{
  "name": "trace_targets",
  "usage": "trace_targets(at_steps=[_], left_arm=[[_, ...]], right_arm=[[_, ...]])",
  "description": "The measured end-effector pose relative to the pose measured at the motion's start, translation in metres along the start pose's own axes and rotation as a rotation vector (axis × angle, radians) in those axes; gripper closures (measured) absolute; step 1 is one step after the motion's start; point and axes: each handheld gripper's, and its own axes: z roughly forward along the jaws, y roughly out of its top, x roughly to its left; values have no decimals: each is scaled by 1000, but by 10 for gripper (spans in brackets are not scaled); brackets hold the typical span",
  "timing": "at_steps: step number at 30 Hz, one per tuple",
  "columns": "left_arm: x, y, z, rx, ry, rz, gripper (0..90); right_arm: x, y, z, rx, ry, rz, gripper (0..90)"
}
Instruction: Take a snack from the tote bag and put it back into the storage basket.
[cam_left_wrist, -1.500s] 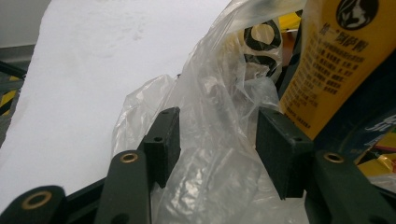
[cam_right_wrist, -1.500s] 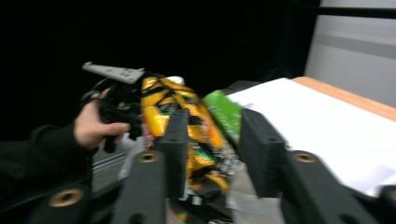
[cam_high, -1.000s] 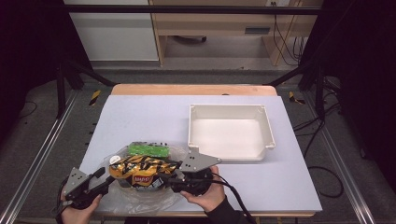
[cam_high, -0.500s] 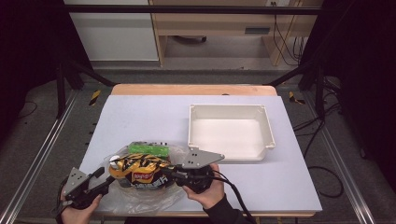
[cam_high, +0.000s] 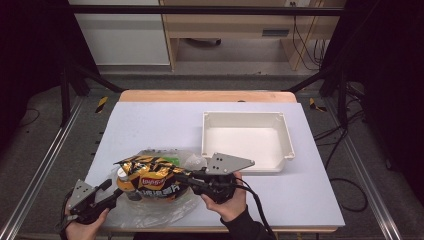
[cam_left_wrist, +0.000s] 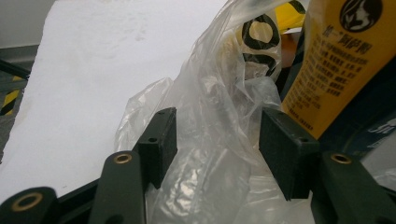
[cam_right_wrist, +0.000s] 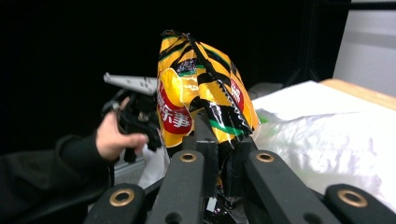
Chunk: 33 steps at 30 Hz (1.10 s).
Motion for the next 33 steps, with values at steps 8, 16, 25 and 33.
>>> trace_targets(at_steps=[8,16,25,33], left_arm=[[0,0,0,-1,-1,0,462],[-1,0,0,-8,1,2,459],[-1,0,0,-12,2,4,453],[-1,0,0,-11,4,5,450]], right_arm=[[6,25,-7,-68,-4,-25,877],[8,39,-12,-102,8,-23,880],[7,54,-17,-168,4,-1,881],[12,70,-10,-210,8,-11,882]])
